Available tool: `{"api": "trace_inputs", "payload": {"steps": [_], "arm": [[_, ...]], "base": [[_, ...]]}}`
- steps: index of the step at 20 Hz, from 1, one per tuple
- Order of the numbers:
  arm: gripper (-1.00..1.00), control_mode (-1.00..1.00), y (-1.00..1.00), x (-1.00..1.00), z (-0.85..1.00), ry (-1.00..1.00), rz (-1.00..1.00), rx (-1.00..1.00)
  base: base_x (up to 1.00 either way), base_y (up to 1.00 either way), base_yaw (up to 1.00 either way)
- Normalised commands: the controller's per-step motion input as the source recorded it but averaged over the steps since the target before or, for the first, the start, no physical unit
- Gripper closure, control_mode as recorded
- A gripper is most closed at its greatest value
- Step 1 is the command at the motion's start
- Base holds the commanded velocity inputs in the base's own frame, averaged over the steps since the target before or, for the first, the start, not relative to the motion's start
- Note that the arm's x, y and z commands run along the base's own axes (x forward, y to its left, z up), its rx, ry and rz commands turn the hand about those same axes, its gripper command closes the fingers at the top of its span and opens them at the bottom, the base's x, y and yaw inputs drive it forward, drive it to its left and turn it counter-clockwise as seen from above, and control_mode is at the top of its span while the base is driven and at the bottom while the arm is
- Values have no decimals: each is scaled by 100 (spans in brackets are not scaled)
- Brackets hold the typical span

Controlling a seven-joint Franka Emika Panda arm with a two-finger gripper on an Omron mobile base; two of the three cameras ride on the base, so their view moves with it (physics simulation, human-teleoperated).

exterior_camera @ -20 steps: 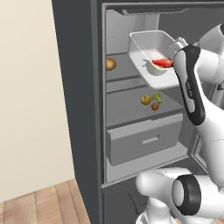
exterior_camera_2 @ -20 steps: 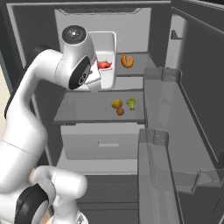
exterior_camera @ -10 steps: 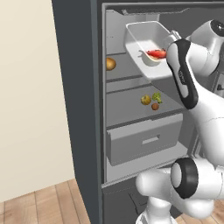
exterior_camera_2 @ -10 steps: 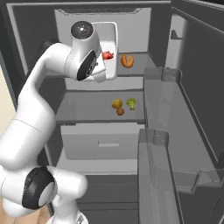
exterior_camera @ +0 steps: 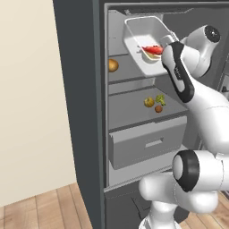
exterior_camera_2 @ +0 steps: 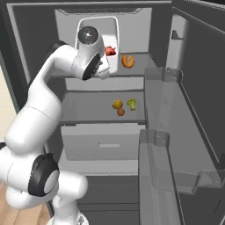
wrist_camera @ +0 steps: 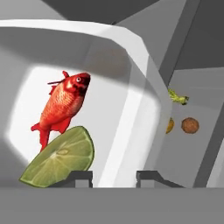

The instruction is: Place the tupperware on the top shelf of the fridge. Make space for the tupperware among the existing items by rearranging them on the shelves if needed. Close the fridge door when finished.

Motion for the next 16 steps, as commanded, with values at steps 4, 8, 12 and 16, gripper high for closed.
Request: {"api": "trace_inputs", "payload": {"steps": [4,8,12,16], "arm": [[100,-100,15,52,0,-5,0,0],[100,-100,14,57,0,-2,0,0],[-100,-100,9,59,0,0,0,0],[-100,-100,9,64,0,0,0,0]], "base": [[0,0,0],[0,0,0],[0,0,0],[0,0,0]]}}
